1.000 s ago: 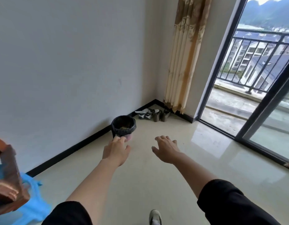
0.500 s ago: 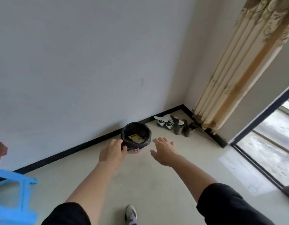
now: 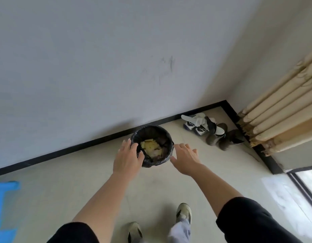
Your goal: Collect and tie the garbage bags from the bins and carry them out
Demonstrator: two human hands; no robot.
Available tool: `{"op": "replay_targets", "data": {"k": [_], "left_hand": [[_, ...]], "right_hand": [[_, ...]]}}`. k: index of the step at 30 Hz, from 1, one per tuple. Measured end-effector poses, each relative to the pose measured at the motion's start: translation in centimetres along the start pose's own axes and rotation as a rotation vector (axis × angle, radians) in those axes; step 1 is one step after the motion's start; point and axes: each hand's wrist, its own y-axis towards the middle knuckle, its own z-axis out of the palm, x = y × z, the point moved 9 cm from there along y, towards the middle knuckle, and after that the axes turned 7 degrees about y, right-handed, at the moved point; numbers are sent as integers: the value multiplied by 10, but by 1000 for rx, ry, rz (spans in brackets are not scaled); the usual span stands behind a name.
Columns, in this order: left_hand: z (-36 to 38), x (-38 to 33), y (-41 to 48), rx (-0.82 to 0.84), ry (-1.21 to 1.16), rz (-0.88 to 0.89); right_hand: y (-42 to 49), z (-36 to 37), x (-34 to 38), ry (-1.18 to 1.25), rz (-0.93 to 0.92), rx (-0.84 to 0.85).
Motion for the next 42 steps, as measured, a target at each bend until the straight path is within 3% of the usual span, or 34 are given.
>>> {"op": "replay_targets", "data": {"k": [9,17,22,30,34,42], "left_hand": [[180,77,137,-65,-21,-237],[294,120,235,-273,-81,-254],[312,136,267,-376,-194,-292],[341,156,265,-301,-302,-424],[346,158,270,-352,-359,-406],[343,158,270,-443,-200,-443]], "right_hand": [[208,156,-49,-105,-162,58],[351,192,-99,-192,-255,-201],[413,191,-117,-163,-249,-304],[430,217,-118,-98,-298,-233],[439,221,-118,-111,-307,-217],[430,213,-101,-450,-373,-309]]}}
